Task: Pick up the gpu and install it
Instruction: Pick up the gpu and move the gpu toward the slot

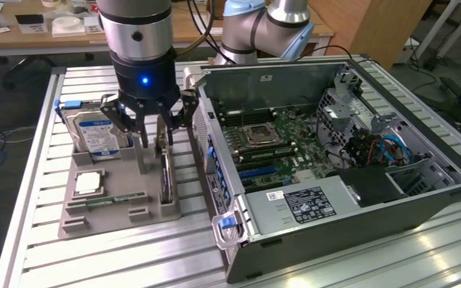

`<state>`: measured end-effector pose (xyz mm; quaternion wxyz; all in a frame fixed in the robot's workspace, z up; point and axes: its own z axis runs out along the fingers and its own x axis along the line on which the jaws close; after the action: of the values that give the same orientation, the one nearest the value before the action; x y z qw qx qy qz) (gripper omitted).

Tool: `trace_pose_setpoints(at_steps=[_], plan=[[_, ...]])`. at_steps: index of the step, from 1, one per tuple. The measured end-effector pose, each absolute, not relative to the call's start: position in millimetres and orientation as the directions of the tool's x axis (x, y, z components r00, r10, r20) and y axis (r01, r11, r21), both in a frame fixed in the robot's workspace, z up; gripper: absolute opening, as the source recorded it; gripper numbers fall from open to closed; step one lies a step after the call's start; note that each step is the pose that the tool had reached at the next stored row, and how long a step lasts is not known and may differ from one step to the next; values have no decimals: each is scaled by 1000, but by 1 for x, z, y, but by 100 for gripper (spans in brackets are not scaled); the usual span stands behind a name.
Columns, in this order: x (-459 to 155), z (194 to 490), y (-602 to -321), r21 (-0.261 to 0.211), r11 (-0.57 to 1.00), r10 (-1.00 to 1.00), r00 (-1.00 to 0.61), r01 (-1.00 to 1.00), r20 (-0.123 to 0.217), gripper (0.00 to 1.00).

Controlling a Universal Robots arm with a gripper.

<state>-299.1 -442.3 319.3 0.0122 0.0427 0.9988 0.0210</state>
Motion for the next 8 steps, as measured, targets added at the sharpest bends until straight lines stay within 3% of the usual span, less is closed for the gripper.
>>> trace_pose_setpoints(at_steps=[8], plan=[[-299, 317, -442, 43, 995, 86, -996, 85, -23, 47]])
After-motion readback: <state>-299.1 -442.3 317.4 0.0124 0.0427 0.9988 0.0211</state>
